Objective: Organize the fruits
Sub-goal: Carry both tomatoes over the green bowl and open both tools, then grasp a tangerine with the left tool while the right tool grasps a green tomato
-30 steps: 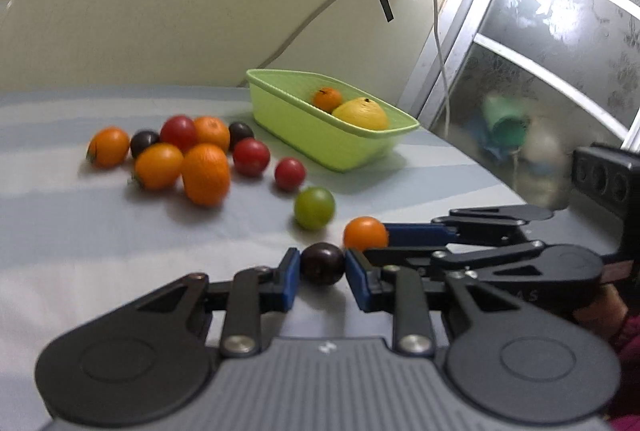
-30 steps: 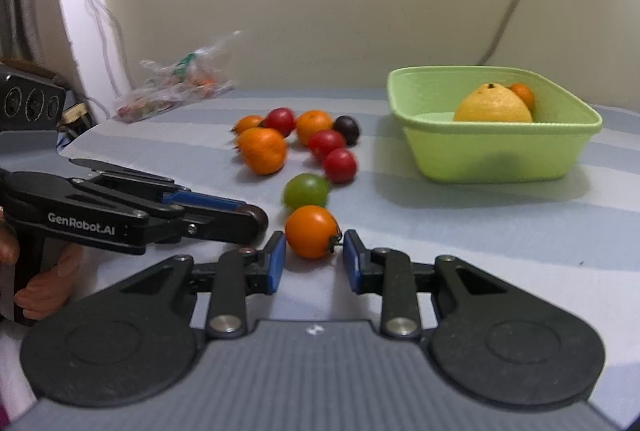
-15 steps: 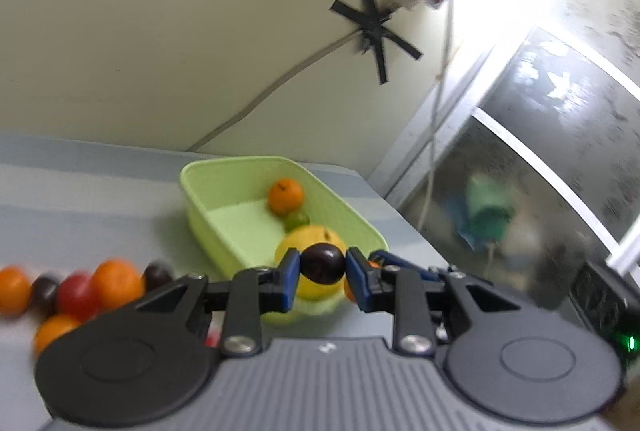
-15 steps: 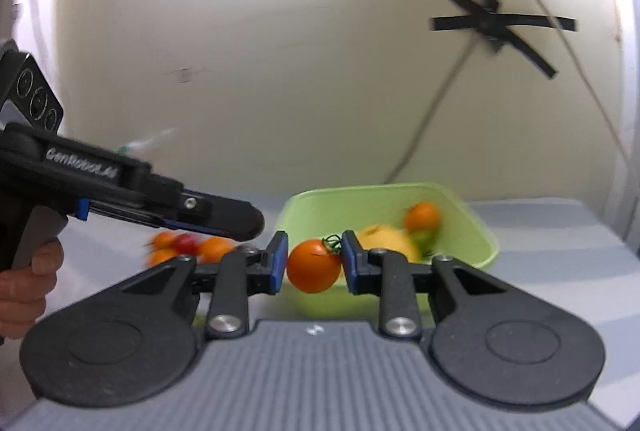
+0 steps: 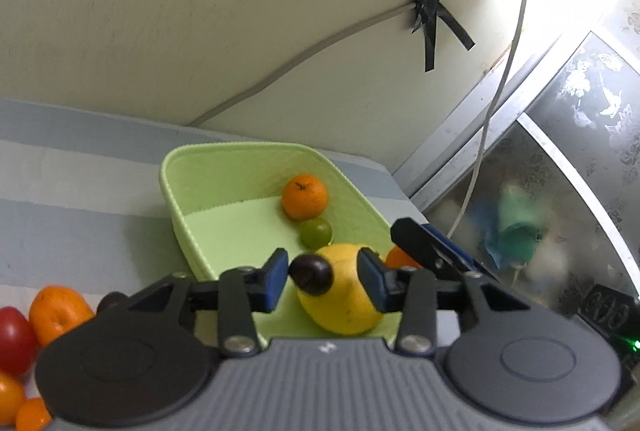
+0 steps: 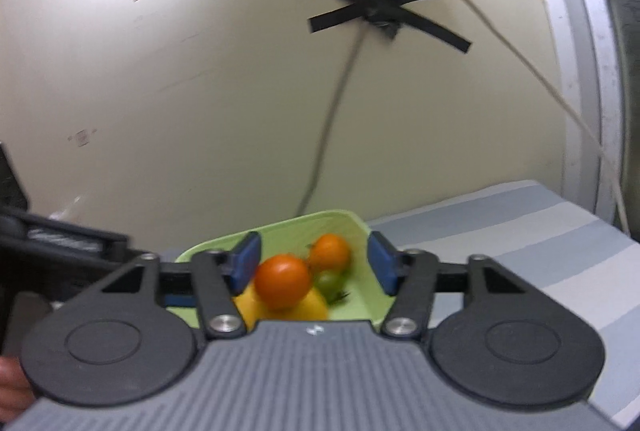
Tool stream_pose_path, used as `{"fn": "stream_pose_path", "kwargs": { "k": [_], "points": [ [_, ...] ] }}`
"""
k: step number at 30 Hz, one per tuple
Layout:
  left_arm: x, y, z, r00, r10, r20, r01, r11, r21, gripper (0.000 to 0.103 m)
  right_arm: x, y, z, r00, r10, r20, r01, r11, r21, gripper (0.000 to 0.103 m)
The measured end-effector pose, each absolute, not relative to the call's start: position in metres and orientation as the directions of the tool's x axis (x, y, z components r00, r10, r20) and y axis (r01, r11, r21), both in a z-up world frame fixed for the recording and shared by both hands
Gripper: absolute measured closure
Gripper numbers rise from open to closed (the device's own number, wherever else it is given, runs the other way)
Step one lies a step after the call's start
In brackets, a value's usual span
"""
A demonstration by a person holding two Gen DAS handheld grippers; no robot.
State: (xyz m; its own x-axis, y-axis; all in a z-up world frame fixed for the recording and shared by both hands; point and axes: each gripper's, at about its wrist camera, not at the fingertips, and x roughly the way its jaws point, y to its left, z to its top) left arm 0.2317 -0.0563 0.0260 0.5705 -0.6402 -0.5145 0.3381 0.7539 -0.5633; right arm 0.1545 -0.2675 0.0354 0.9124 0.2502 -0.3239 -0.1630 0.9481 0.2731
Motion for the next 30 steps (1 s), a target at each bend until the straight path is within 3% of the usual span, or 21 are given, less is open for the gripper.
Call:
{"fn": "stream_pose_path", "kwargs": {
  "k": [9, 19, 25, 30],
  "points": [
    [0.188, -0.005, 0.050, 0.660, -0.625, -0.417, 0.317, 0.735, -0.599, 0.060, 0.153, -0.276, 0.035, 0.935, 0.167, -0.314, -0.087, 0.963, 0.254, 0.040],
    [0.105, 0.073, 0.034, 0.760, -0.484, -0.434, 0.171, 0.793, -0.585, 0.060, 0.147, -0.283, 0.034, 0.948, 0.031, -0.316, 0.032, 0.981, 0.191, 0.040],
    [0.076, 0.099, 0.025, 0.787, -0.399, -0.471, 0.090, 0.829, -0.552, 0.060, 0.130, -0.282, 0.037, 0.952, 0.099, -0.290, -0.035, 0.975, 0.218, 0.040],
    [0.072, 0.092, 0.024, 0.784, -0.389, -0.484, 0.122, 0.861, -0.494, 0.060, 0.104, -0.264, 0.048, 0.914, 0.299, -0.275, -0.217, 0.932, 0.291, 0.041]
  ]
}}
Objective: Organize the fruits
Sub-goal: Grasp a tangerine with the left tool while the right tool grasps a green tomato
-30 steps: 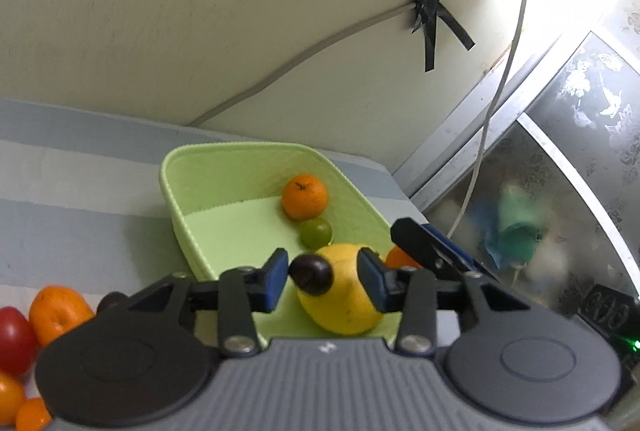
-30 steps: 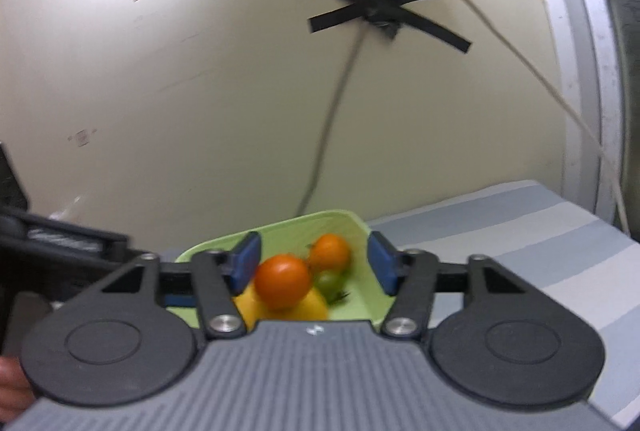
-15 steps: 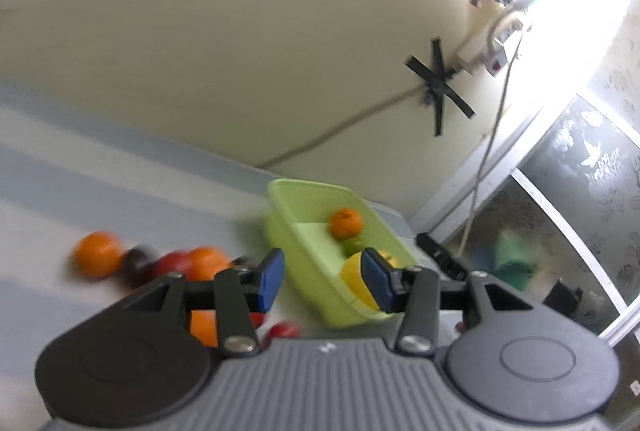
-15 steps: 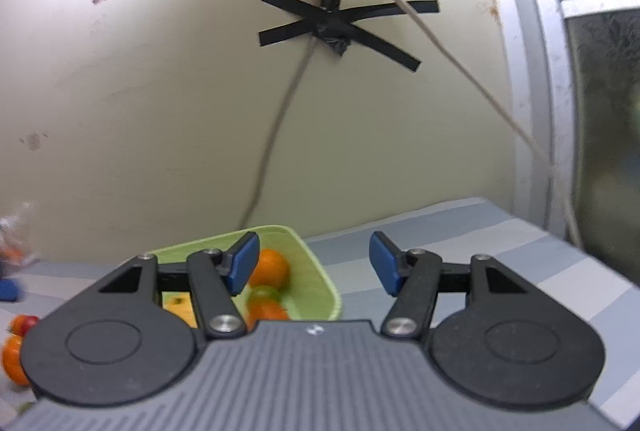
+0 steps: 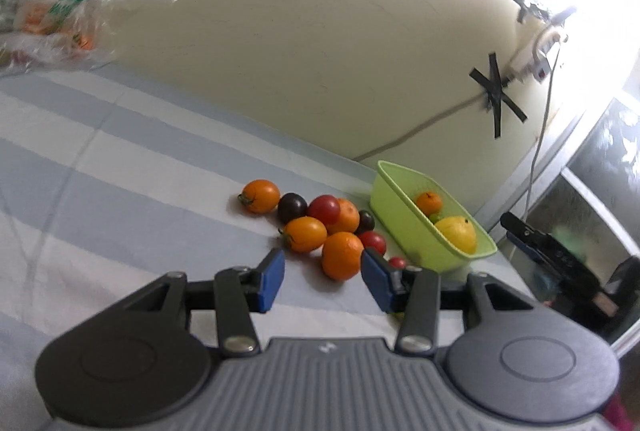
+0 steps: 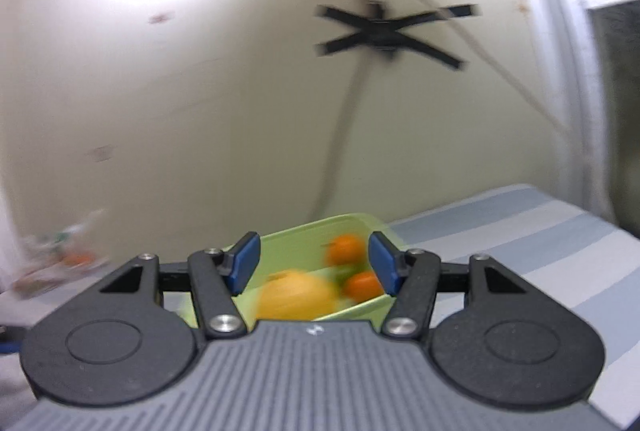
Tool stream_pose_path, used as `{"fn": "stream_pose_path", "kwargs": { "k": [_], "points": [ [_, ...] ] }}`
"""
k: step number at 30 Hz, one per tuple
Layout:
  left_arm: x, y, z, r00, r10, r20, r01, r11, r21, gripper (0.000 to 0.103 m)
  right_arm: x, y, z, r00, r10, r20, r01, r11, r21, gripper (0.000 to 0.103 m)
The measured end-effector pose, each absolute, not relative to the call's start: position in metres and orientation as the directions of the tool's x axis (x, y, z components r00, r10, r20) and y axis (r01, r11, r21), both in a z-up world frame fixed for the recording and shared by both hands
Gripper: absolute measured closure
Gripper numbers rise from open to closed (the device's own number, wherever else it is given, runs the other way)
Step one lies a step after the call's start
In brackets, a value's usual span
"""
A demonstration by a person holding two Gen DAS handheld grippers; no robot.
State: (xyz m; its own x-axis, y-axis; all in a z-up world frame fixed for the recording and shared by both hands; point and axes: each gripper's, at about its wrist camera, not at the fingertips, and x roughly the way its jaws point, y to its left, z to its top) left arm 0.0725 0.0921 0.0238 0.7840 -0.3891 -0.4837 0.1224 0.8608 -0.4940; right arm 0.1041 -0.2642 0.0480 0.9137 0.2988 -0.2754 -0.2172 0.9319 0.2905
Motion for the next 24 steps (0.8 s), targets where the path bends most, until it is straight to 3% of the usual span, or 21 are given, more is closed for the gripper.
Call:
{"fn": "stream_pose_path", "kwargs": {
  "k": [5, 9, 15, 20, 24],
  "points": [
    [0.078, 0.068, 0.028, 0.778, -0.377, -0.502, 0.194, 0.905, -0.378, 0.060, 0.078, -0.219, 0.046, 0.777, 0.524, -0.348, -0.446, 0.849, 0.283, 0.044],
    [0.096, 0.052, 0.027, 0.764, -0.389, -0.515, 0.220, 0.907, -0.359, 0.060, 0.067, -0.182, 0.035, 0.676, 0.579, -0.456, -0.560, 0.806, 0.193, 0.046],
    [0.113, 0.027, 0.016, 0.762, -0.332, -0.555, 0.220, 0.940, -0.260, 0.060, 0.071, -0.151, 0.023, 0.619, 0.547, -0.564, -0.598, 0.793, 0.114, 0.046],
    [0.116, 0.013, 0.015, 0.785, -0.275, -0.555, 0.211, 0.961, -0.178, 0.061, 0.084, -0.148, 0.019, 0.589, 0.537, -0.604, -0.585, 0.799, 0.140, 0.049],
    [0.118, 0.000, 0.013, 0.804, -0.221, -0.552, 0.209, 0.974, -0.086, 0.061, 0.082, -0.154, 0.019, 0.598, 0.531, -0.601, -0.564, 0.811, 0.155, 0.066]
  ]
}}
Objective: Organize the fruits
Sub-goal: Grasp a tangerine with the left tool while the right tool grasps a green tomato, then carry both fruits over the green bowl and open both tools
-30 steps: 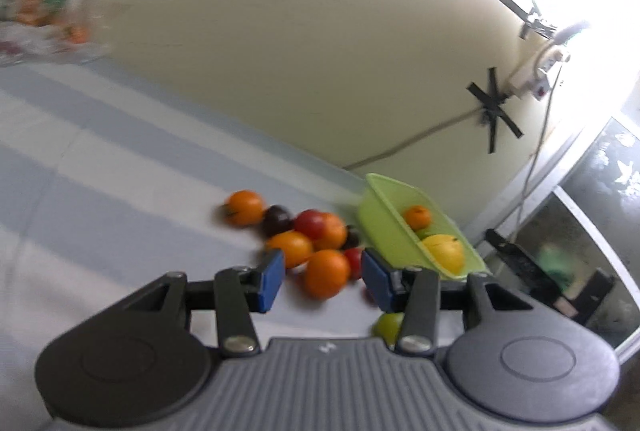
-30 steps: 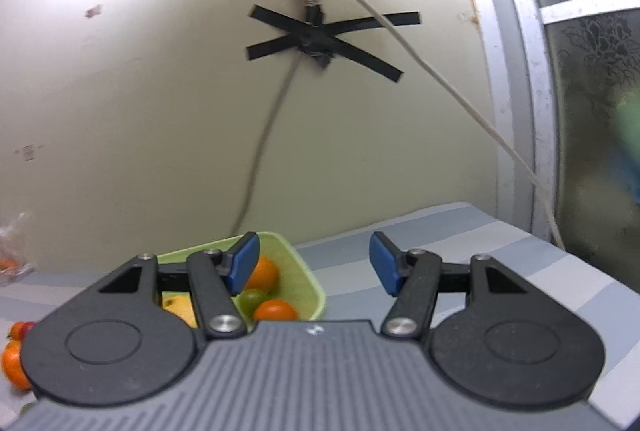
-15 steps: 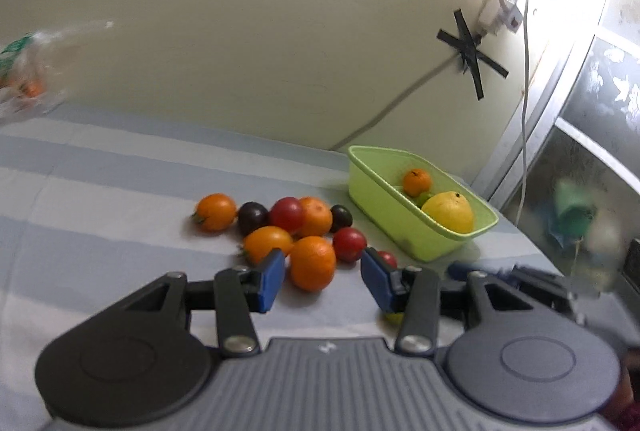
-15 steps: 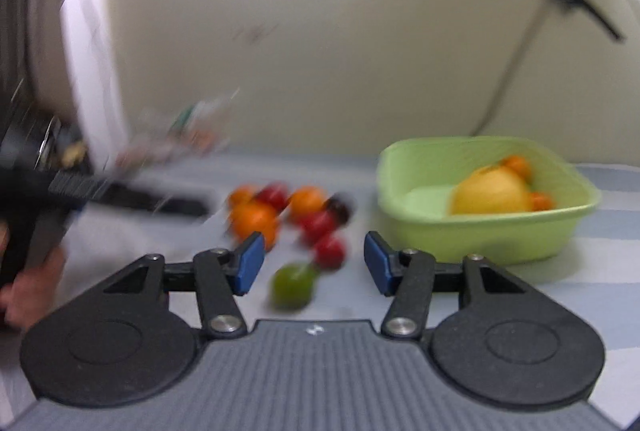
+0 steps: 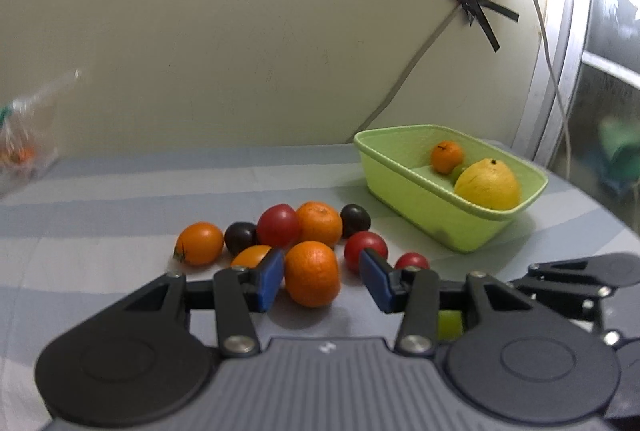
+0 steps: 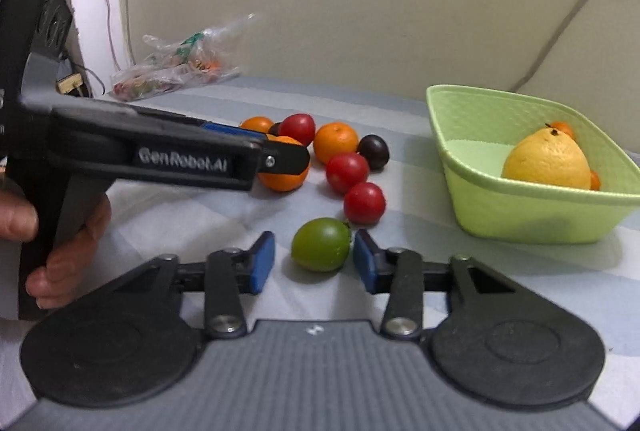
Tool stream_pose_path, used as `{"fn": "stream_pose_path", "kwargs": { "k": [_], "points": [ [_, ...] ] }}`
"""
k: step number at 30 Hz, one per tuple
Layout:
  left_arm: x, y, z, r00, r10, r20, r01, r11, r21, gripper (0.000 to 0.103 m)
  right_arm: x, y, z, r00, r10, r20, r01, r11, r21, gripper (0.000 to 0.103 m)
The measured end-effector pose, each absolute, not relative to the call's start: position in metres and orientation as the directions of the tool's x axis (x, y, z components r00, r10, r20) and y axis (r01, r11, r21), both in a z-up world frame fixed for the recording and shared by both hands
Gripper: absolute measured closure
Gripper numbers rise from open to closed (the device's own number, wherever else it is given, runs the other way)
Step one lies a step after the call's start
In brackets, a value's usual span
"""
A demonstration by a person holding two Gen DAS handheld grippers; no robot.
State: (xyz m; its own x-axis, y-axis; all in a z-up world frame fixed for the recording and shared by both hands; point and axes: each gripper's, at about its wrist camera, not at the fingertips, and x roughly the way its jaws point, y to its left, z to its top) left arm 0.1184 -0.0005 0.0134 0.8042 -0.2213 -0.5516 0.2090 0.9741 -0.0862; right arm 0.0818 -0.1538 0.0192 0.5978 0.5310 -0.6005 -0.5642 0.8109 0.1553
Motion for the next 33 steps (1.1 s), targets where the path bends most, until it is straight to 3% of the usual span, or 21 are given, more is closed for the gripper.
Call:
{"fn": "stream_pose_path", "kwargs": {
  "k": [1, 3, 7, 19, 23, 33],
  "points": [
    [0.118, -0.004, 0.013, 0.809, -0.207, -0.550, 0.205, 0.977, -0.065, 0.062, 0.082, -0.155, 0.019, 0.601, 0.530, -0.599, -0.554, 0.816, 0.167, 0.069],
    [0.115, -0.008, 0.014, 0.822, -0.185, -0.538, 0.202, 0.979, -0.028, 0.075, 0.082, -0.158, 0.018, 0.597, 0.540, -0.593, -0.548, 0.815, 0.190, 0.070],
    [0.107, 0.000, 0.015, 0.812, -0.209, -0.545, 0.201, 0.977, -0.074, 0.077, 0.072, -0.165, 0.023, 0.620, 0.563, -0.546, -0.565, 0.804, 0.188, 0.070],
    [0.104, 0.028, 0.035, 0.751, -0.473, -0.460, 0.258, 0.853, -0.454, 0.077, 0.062, -0.199, 0.040, 0.779, 0.487, -0.394, -0.470, 0.871, 0.146, 0.070],
    [0.128, 0.012, 0.050, 0.736, -0.514, -0.440, 0.296, 0.830, -0.473, 0.077, 0.080, -0.215, 0.045, 0.821, 0.449, -0.352, -0.417, 0.893, 0.168, 0.070],
    [0.188, -0.029, 0.057, 0.719, -0.534, -0.444, 0.322, 0.823, -0.469, 0.077, 0.115, -0.225, 0.031, 0.865, 0.345, -0.365, -0.328, 0.938, 0.108, 0.070]
  ]
}}
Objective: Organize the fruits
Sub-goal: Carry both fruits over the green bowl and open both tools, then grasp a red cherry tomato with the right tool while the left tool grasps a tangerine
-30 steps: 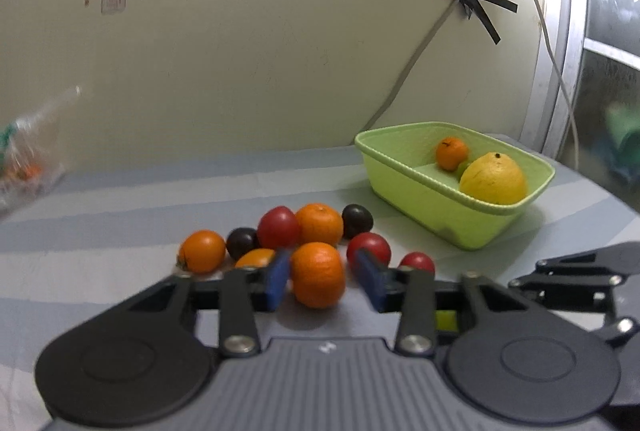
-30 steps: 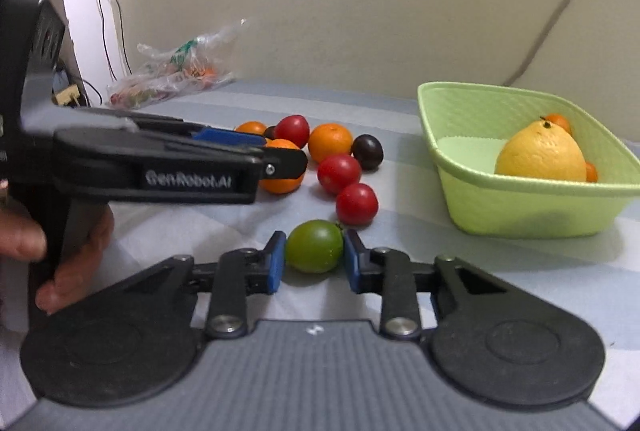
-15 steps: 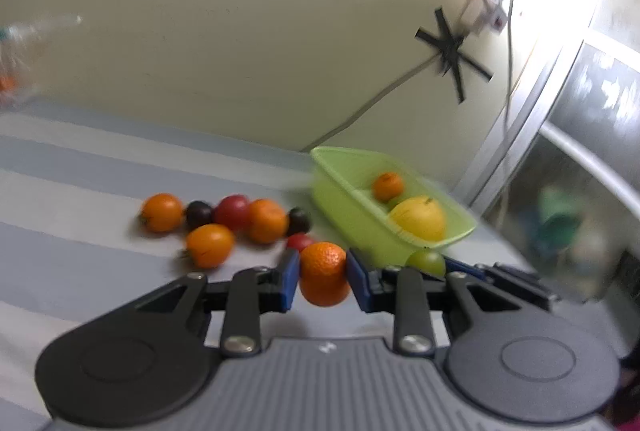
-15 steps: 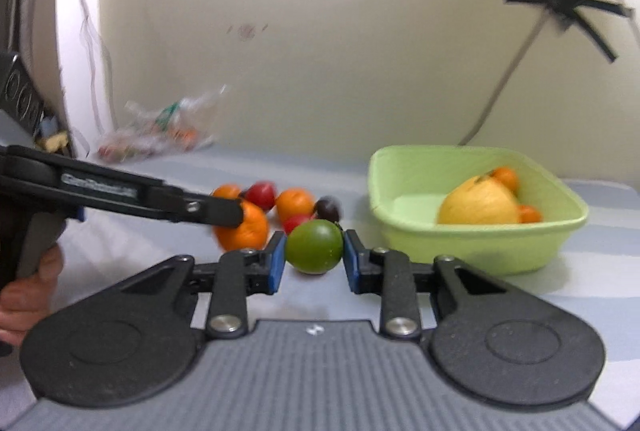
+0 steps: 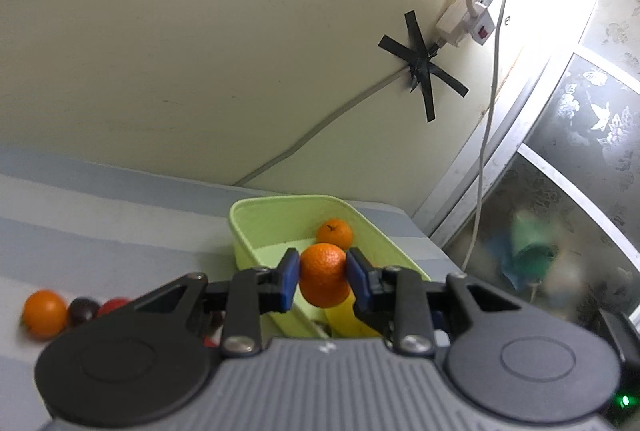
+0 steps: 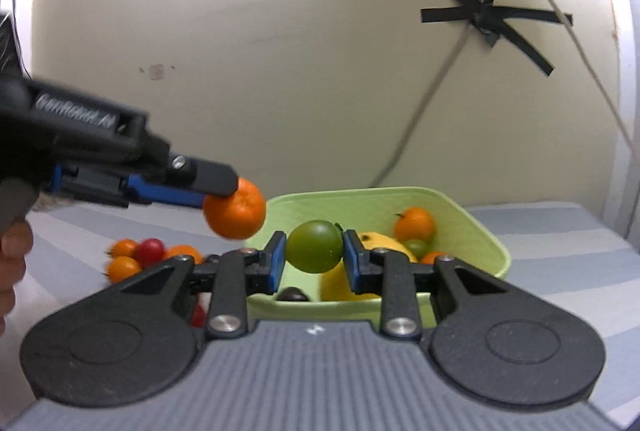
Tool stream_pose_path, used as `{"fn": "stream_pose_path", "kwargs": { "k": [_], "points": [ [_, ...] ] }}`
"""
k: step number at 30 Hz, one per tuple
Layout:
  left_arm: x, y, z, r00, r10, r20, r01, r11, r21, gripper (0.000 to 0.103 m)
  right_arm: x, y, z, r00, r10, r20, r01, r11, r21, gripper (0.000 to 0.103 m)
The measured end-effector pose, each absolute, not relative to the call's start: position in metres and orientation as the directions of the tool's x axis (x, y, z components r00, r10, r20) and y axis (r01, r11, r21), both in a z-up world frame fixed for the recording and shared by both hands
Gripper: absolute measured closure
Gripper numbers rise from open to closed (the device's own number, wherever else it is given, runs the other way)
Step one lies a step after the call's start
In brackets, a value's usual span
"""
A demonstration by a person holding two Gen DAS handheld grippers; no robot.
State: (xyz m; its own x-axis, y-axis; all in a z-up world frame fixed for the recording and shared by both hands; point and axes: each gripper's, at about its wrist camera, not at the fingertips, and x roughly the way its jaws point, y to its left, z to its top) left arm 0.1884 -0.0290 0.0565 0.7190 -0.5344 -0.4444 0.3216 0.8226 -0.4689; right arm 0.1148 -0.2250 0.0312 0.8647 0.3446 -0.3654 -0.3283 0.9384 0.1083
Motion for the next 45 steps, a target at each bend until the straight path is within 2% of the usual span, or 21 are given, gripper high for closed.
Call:
{"fn": "stream_pose_path", "kwargs": {
  "k": [8, 10, 12, 19, 23, 26, 30, 35, 41, 45],
  "points": [
    [0.204, -0.044, 0.049, 0.716, -0.525, -0.460, 0.328, 0.835, -0.442, 0.076, 0.113, -0.222, 0.031, 0.873, 0.334, -0.356, -0.332, 0.941, 0.069, 0.066],
    [0.205, -0.047, 0.047, 0.719, -0.510, -0.473, 0.324, 0.847, -0.422, 0.076, 0.110, -0.221, 0.032, 0.878, 0.331, -0.346, -0.331, 0.942, 0.060, 0.045],
    [0.206, -0.050, 0.045, 0.722, -0.494, -0.485, 0.316, 0.858, -0.404, 0.078, 0.108, -0.221, 0.033, 0.888, 0.323, -0.327, -0.324, 0.945, 0.051, 0.039],
    [0.181, -0.046, 0.061, 0.764, -0.453, -0.460, 0.313, 0.883, -0.351, 0.075, 0.104, -0.231, 0.035, 0.923, 0.267, -0.278, -0.261, 0.964, 0.057, 0.040],
    [0.148, -0.042, 0.072, 0.790, -0.412, -0.454, 0.306, 0.906, -0.291, 0.071, 0.104, -0.246, 0.035, 0.940, 0.203, -0.275, -0.176, 0.977, 0.121, 0.040],
    [0.117, -0.037, 0.076, 0.812, -0.339, -0.475, 0.276, 0.940, -0.199, 0.069, 0.098, -0.258, 0.034, 0.937, 0.179, -0.299, -0.121, 0.972, 0.201, 0.040],
    [0.078, -0.023, 0.070, 0.834, -0.222, -0.504, 0.206, 0.975, -0.087, 0.064, 0.081, -0.256, 0.033, 0.895, 0.255, -0.365, -0.136, 0.937, 0.321, 0.040],
    [0.037, 0.003, 0.050, 0.818, -0.151, -0.555, 0.133, 0.988, -0.073, 0.064, 0.035, -0.222, 0.037, 0.830, 0.388, -0.402, -0.244, 0.899, 0.364, 0.040],
    [0.018, 0.020, 0.028, 0.805, -0.117, -0.582, 0.093, 0.993, -0.071, 0.064, -0.009, -0.184, 0.033, 0.776, 0.457, -0.435, -0.314, 0.877, 0.363, 0.040],
    [0.012, 0.029, 0.018, 0.809, -0.080, -0.583, 0.062, 0.997, -0.051, 0.059, -0.021, -0.166, 0.030, 0.768, 0.448, -0.458, -0.332, 0.890, 0.313, 0.040]
  ]
}}
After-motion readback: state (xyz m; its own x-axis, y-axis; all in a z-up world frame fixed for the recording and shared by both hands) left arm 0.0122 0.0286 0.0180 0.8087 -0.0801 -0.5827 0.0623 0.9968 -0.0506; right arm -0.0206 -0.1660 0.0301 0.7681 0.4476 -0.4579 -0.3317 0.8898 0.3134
